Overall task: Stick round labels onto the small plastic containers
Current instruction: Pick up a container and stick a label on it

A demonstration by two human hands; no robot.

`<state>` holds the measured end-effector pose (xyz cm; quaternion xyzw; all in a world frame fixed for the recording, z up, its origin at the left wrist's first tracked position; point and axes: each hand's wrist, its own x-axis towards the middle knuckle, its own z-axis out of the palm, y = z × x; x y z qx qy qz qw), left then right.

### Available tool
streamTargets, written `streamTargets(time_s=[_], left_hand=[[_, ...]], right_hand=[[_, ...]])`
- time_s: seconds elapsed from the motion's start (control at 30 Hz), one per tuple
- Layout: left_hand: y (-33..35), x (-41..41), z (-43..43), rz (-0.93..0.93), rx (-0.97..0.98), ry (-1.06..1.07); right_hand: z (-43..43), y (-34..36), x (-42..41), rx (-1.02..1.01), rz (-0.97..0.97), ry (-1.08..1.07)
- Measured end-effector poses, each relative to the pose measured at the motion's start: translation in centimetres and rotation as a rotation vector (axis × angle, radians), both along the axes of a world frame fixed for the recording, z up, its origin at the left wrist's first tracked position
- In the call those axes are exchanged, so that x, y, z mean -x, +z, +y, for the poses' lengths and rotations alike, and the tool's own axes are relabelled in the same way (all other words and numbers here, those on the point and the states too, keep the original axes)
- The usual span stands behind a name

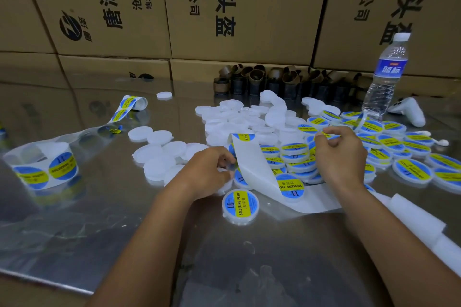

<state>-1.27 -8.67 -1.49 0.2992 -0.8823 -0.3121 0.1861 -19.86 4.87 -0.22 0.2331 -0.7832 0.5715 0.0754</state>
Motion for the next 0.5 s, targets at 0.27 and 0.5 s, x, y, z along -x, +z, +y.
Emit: streamTargets(time_s=[0.27,0.5], left_hand=[[-0.6,1.0,0.5,-0.103,0.233,0.1],[-0.9,1.2,0.3,-0.039,0.227,0.107]], right_hand=[[-0.2,-0.1,-0.3,-0.007,0.034,0.013],[-0.2,-0.2,-0.6,-0.006,0.055,0.023]])
